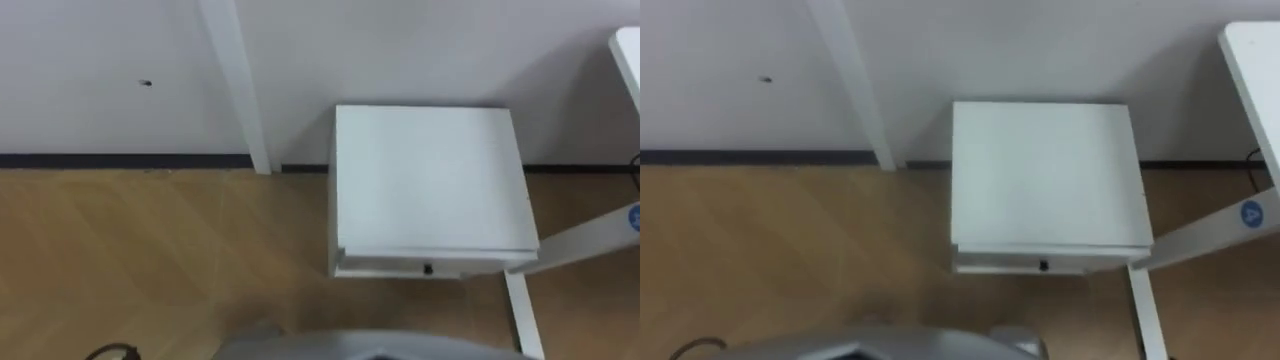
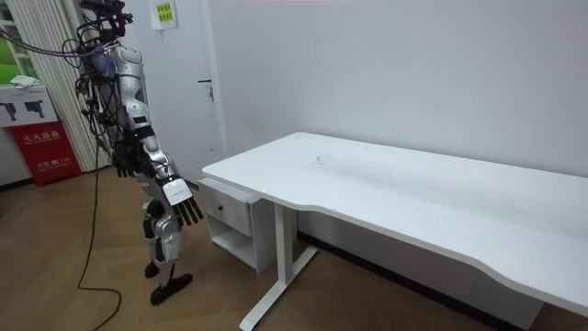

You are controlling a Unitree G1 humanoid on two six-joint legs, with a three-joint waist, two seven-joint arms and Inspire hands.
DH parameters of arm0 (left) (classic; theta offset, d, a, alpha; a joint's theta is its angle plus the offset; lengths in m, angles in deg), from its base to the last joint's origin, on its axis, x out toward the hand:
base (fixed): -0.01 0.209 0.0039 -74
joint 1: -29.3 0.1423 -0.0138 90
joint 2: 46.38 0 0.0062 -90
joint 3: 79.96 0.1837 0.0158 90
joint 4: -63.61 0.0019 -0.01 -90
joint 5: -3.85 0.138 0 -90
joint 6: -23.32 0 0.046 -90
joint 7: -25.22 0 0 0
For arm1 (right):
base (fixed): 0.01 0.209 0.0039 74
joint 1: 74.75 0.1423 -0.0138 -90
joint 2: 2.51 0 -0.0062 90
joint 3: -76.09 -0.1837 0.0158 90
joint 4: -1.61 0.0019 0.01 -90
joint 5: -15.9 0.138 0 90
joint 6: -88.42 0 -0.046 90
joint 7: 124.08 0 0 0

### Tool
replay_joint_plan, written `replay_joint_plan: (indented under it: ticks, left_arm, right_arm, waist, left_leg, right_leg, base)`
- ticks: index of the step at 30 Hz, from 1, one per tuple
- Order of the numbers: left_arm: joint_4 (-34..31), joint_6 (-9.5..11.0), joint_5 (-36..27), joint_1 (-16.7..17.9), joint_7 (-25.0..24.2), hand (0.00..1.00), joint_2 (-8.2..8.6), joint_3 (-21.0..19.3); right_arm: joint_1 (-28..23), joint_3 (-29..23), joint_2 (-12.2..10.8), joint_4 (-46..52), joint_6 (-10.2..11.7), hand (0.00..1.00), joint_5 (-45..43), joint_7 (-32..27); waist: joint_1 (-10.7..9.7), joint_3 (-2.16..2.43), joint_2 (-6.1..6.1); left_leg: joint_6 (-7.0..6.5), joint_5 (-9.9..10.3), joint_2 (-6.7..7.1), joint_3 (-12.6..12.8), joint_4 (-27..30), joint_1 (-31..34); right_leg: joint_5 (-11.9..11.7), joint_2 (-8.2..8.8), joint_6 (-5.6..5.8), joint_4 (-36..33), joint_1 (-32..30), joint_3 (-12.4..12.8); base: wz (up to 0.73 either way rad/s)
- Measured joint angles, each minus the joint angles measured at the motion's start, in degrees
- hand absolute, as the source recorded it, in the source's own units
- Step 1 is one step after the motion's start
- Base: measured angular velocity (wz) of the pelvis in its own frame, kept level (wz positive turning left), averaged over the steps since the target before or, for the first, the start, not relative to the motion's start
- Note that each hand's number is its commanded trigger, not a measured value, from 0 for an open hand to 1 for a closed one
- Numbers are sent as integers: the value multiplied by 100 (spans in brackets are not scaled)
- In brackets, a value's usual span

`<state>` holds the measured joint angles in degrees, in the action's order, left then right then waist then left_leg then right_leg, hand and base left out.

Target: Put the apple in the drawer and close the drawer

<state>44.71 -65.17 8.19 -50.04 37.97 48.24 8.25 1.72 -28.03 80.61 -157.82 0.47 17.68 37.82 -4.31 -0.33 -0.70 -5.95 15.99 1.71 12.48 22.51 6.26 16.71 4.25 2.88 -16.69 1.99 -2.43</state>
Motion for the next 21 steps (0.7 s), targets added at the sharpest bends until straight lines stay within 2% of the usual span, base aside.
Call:
replay_joint_plan:
  ticks: [3,7,10,16,21]
  left_arm:
    - [-8,27,-12,0,-89,0,10,-39]
    - [-1,27,-12,40,-123,0,37,-41]
    - [29,15,24,121,-243,0,69,-40]
    - [44,-122,21,227,-341,0,133,-36]
    - [37,-128,22,194,-341,0,132,-42]
  right_arm:
    - [24,123,0,-156,-71,0,-9,78]
    - [41,282,-10,-252,-94,0,-12,249]
    - [73,439,-9,-322,-108,0,-12,406]
    - [195,616,-9,-461,-278,0,-11,773]
    - [195,629,-7,-477,-289,0,-14,1009]
  waist:
    - [-12,-8,30]
    - [-5,-3,75]
    - [3,-7,66]
    - [-2,-3,6]
    - [-5,-6,12]
  left_leg:
    - [33,-8,-7,-6,-127,-100]
    - [45,-16,-8,-8,-183,-246]
    - [61,-28,-20,-9,-186,-282]
    - [64,-37,-22,-15,-191,-285]
    - [65,-37,-19,-14,-219,-302]
  right_leg:
    - [-10,-15,-16,-24,13,-31]
    - [-13,6,-22,-51,121,-207]
    - [-13,30,-23,-115,119,-397]
    - [-14,35,-24,-101,130,-483]
    - [-15,49,-25,-89,137,-560]
  base:
    - [-12]
    - [-3]
    - [0]
    - [0]
    - [0]
